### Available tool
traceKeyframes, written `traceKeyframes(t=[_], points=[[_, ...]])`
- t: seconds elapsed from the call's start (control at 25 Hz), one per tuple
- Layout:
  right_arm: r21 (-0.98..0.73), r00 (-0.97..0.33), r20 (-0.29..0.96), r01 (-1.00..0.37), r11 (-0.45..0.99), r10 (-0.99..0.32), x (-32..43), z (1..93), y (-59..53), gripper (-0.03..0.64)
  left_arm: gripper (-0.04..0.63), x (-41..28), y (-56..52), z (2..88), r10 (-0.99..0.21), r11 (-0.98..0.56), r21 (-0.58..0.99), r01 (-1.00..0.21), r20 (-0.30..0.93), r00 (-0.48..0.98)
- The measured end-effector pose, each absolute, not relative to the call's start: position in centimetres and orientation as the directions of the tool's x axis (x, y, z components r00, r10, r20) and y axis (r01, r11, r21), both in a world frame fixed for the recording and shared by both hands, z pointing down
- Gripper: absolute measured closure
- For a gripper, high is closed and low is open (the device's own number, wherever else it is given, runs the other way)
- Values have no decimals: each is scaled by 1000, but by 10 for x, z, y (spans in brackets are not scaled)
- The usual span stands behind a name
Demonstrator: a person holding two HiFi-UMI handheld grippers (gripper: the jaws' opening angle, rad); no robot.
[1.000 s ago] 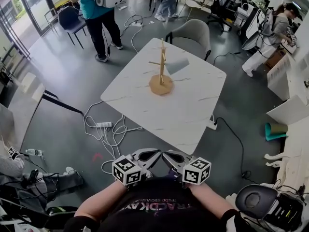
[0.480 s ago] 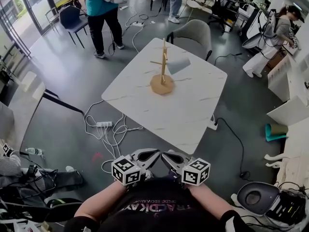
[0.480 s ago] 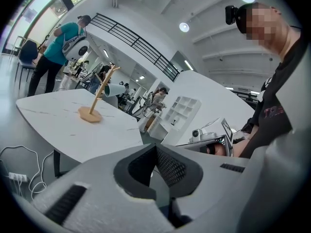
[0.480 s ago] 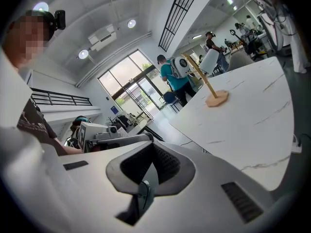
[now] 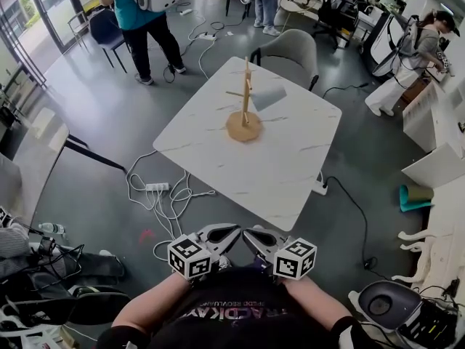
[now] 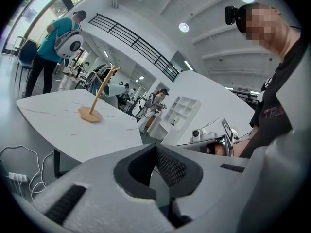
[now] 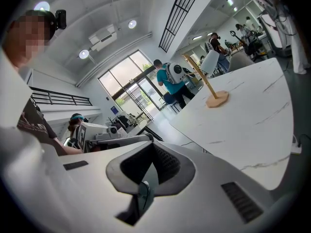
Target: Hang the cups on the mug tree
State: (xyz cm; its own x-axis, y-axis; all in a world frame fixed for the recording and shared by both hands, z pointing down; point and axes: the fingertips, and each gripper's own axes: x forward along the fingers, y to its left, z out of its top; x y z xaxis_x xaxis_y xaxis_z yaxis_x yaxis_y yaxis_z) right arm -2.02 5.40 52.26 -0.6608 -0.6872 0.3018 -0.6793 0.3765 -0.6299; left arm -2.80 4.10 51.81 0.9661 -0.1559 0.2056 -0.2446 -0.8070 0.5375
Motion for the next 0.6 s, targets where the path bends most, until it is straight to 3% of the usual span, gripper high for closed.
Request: traceKeyframes(t=[0.6], points=[[-629, -656, 301, -682, 373, -692, -17, 522, 56, 606, 598, -26, 43, 518, -153, -810, 534, -243, 207, 966]])
